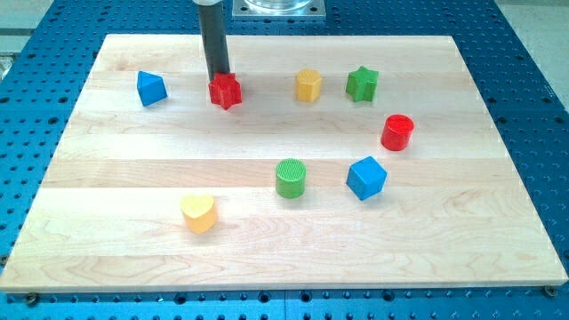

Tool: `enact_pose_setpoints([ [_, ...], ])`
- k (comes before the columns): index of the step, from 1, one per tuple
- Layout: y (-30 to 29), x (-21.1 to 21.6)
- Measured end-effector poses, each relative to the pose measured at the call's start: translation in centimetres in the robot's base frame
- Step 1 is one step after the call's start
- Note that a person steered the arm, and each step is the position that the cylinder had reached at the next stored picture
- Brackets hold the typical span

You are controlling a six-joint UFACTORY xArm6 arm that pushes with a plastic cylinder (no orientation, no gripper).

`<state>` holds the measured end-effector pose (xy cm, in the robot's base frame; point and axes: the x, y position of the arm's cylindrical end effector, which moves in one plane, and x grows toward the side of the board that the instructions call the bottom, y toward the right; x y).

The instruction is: Move the red star to the bottom right of the blue triangle

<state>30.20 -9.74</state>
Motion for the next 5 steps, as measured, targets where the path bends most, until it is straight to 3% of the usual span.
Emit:
enact_pose_setpoints([
  [5,0.7,1.9],
])
